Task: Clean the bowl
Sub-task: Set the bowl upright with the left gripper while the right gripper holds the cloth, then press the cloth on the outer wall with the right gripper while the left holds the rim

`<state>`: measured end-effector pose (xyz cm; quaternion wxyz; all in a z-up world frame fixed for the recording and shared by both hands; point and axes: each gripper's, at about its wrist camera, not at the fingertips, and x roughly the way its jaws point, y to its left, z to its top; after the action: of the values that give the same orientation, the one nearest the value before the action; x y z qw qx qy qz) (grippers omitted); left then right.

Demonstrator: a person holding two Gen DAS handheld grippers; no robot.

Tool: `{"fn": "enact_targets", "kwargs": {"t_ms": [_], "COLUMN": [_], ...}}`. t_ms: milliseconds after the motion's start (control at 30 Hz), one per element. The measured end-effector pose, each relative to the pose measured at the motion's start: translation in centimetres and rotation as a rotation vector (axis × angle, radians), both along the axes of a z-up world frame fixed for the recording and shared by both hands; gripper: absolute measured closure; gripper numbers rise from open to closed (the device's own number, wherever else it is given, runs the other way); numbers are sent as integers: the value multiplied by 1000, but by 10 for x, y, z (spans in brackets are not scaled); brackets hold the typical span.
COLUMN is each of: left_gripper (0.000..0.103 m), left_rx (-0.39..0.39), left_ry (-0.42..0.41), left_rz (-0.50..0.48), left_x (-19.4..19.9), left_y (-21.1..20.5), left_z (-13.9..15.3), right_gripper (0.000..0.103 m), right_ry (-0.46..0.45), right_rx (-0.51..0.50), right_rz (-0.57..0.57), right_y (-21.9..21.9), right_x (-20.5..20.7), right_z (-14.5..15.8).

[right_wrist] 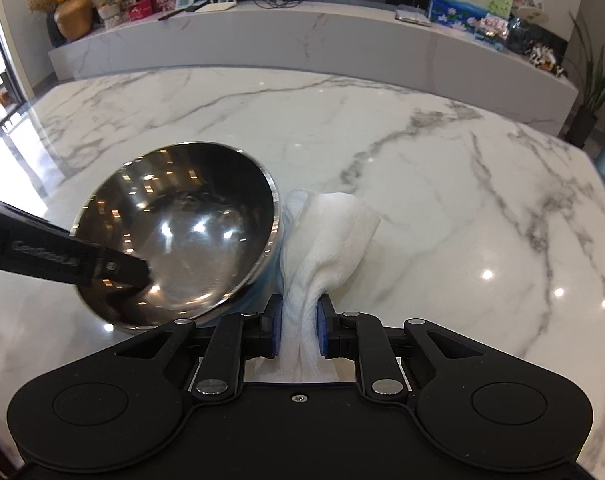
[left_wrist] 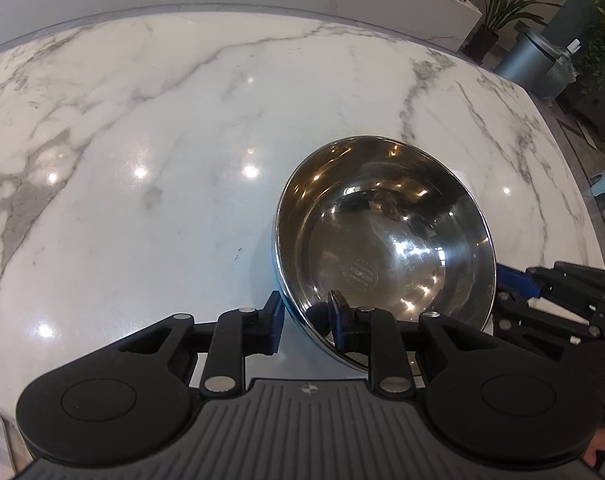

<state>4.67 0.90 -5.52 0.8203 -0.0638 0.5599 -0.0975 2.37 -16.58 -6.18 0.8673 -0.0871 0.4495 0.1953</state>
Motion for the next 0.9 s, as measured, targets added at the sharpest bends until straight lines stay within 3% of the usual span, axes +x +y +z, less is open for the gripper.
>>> {"fn": "enact_targets", "kwargs": {"t_ms": [400, 900], "left_gripper": [81, 80], "left_rx": [10, 7], "left_ry": [-4, -11], "left_rz": [-20, -31], "left_x": [-1, -2], "left_y": [-1, -1], "left_z": [1, 1], "right_gripper": [88, 88], "right_ry": [83, 95], "right_rx": [-4, -15], "right_rz": [51, 68], "right_y": [4, 7], "right_x": [-6, -3], "right_z": [-9, -10]}}
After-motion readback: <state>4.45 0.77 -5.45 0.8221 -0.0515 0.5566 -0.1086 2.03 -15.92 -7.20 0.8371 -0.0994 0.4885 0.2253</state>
